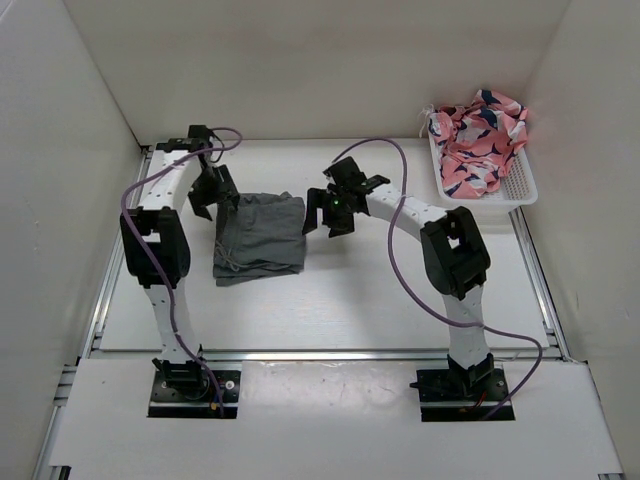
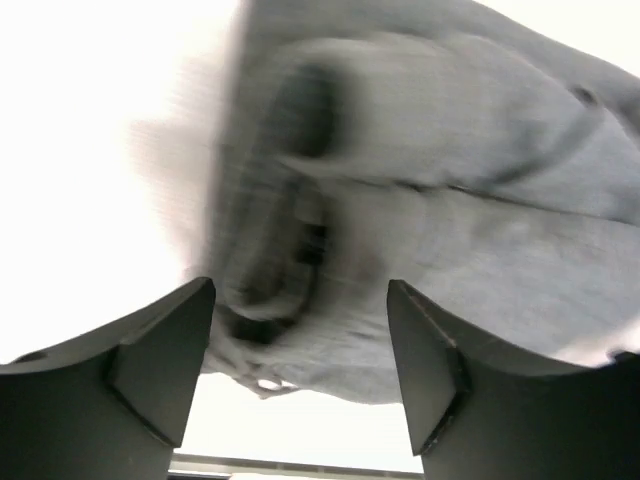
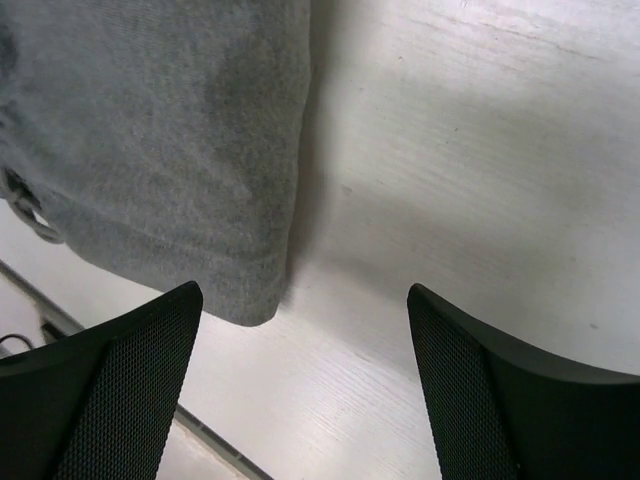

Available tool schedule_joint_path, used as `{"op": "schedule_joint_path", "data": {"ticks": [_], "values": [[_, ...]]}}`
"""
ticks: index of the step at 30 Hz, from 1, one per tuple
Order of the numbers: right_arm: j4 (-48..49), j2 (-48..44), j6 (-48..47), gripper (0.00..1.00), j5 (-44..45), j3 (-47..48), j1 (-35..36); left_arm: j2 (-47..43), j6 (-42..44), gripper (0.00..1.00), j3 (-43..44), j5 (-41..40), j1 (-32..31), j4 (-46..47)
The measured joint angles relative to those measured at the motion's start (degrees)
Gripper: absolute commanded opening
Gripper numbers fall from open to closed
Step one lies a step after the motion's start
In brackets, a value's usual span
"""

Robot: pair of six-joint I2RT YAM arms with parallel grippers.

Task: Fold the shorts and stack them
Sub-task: Fold the shorts

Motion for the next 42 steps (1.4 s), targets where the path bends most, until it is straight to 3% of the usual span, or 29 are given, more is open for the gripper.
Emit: {"op": "schedule_joint_path", "data": {"ticks": [4,7,8,9,10,12,13,14,16,22,26,27,30,31,32,33,34,36,37,38,39,40,41,42], "values": [[-3.06,0.00,-1.42,0.78,4.72,2.73,2.16,1.14,-1.49,0.85,-1.16,-0.17,3.67,0.37],[-4.81,-0.02,-2.40,0.54,6.97,4.15,4.13,0.59,-2.25,0.83,-1.46,-1.05,3.85,0.26],[-5.55,-0.02,-2.49,0.32,7.58,4.74,4.96,-0.17,-2.62,0.81,-1.62,-1.44,3.63,0.39],[-6.25,-0.02,-3.06,0.21,8.07,5.31,5.66,-1.38,-2.82,0.77,-1.97,-1.81,3.37,0.52],[-7.04,0.00,-2.84,0.12,8.44,6.14,6.51,-3.06,-3.02,0.63,-2.56,-2.12,3.17,0.66],[-8.07,0.46,-2.95,0.00,8.92,8.37,7.67,-6.80,-3.52,0.43,-3.67,-2.45,2.49,1.07],[-8.11,1.11,-2.86,0.00,8.90,9.84,8.31,-8.44,-3.72,0.35,-4.31,-2.58,2.14,1.62],[-8.09,1.99,-2.67,0.00,8.72,11.47,8.85,-10.16,-3.50,0.19,-5.01,-2.60,1.60,2.14],[-7.85,4.63,-2.43,0.00,8.66,14.45,9.49,-11.28,-3.96,0.11,-5.73,-2.60,0.76,3.08],[-8.26,13.55,-1.62,0.00,9.64,16.94,9.38,-0.39,-4.44,0.11,-5.84,-3.80,-0.37,6.45],[-9.03,13.99,-1.18,0.00,10.34,17.51,9.09,8.33,-4.72,0.11,-5.25,-4.17,-0.15,6.56],[-9.25,13.84,-1.25,0.01,10.75,17.51,9.07,7.93,-4.68,0.11,-4.90,-4.35,0.02,6.19],[-10.47,12.63,-1.88,0.30,12.37,17.16,8.98,6.60,-4.57,0.17,-3.08,-5.40,0.20,5.44],[-10.91,11.67,-2.21,0.44,13.00,16.81,9.01,6.12,-4.42,0.20,-2.29,-5.81,0.17,5.25],[-11.63,10.25,-2.71,0.74,13.68,16.48,8.98,5.55,-4.24,0.25,-1.44,-6.23,0.17,4.85],[-12.04,8.48,-2.75,0.81,14.51,16.04,8.98,4.92,-4.07,0.36,-0.37,-6.60,0.17,4.07],[-12.46,6.27,-3.10,0.90,15.72,15.39,8.94,3.96,-3.80,0.40,0.79,-6.95,0.17,3.45],[-12.66,0.33,-3.80,0.93,18.84,13.38,8.79,1.49,-3.39,0.53,2.43,-7.41,0.17,2.25],[-12.59,-3.13,-4.00,0.94,20.35,12.17,8.66,0.00,-3.06,0.64,2.95,-7.52,0.17,1.84],[-12.46,-6.82,-4.11,0.94,22.08,10.75,8.39,-2.16,-2.73,0.66,3.19,-7.63,0.17,1.60],[-12.44,-11.04,-4.09,0.94,24.04,8.90,7.85,-4.63,-2.49,0.77,3.19,-7.63,0.17,1.22],[-12.24,-14.53,-4.09,0.94,25.62,7.17,7.08,-6.73,-1.92,0.78,3.15,-7.58,0.17,1.01],[-11.89,-18.43,-4.09,0.94,27.08,4.74,6.01,-9.33,-1.73,0.88,2.73,-7.32,0.17,1.14],[-11.93,-22.08,-4.09,0.94,28.57,2.32,4.59,-12.37,-1.36,0.88,1.68,-7.15,0.17,1.68]]}}
